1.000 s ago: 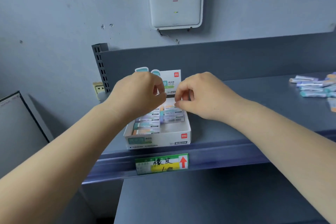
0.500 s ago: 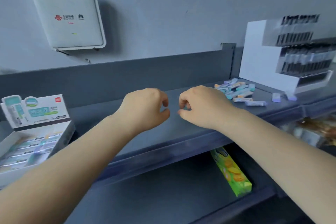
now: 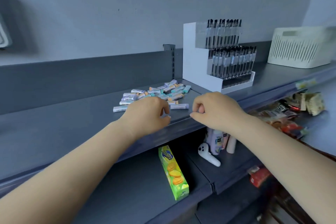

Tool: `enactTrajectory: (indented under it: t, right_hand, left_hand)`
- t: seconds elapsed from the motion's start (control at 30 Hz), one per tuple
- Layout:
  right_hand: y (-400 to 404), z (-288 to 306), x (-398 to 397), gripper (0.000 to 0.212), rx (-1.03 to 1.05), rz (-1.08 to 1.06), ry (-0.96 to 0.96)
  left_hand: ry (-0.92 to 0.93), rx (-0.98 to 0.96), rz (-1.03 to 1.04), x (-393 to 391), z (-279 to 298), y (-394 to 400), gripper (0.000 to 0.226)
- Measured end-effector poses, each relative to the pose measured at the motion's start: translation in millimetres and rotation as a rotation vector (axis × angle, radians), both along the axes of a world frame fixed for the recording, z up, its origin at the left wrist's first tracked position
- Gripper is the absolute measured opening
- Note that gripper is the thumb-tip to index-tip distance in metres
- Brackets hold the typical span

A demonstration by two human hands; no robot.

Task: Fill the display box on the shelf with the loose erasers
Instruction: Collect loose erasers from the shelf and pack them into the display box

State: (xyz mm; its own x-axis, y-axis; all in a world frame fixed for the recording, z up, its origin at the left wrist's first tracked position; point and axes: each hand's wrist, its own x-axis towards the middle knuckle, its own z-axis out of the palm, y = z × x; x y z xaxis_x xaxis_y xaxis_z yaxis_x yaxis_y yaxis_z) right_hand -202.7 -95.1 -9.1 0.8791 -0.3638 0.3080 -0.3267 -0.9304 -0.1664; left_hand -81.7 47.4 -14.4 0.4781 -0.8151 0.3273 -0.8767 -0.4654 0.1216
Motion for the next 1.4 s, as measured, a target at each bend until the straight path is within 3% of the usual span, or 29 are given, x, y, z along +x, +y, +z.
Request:
enactTrajectory:
  t: [0.5, 0.73, 0.83, 0.97, 1.13, 1.4]
  right_hand:
    - [-92.4, -8.5, 34.8, 0.018, 0.161, -0.105, -0.029]
    - [-114.5, -12.2, 76.5, 0.023, 0.106, -0.188, 0.060]
    - [-117.7, -13.0, 88.7, 0.018, 0.143, -0.152, 0.064]
    - [-121.6, -15.3, 104.7, 0.037, 0.235, -0.064, 0.027]
    - [-125.7, -17.3, 113.4, 0.029, 0.281, 0.067, -0.065]
    - [-128.0, -4.5, 105.3, 0.011, 0.705, 0.302, -0.313]
  left_hand:
    - [0.025, 0.159, 0.026, 63.8, 0.8, -84.5, 0.020]
    - [0.185, 0.254, -0.042, 86.4, 4.4, -101.2, 0.020]
    - [0.234, 0.230, -0.034, 91.7, 1.0, -106.3, 0.019]
    - [0.290, 0.210, -0.019, 93.9, -2.8, -115.9, 0.027]
    - [0.301, 0.131, -0.011, 95.2, -3.7, -114.2, 0.022]
    - [0.411, -0.184, 0.114, 76.6, 13.3, -100.3, 0.022]
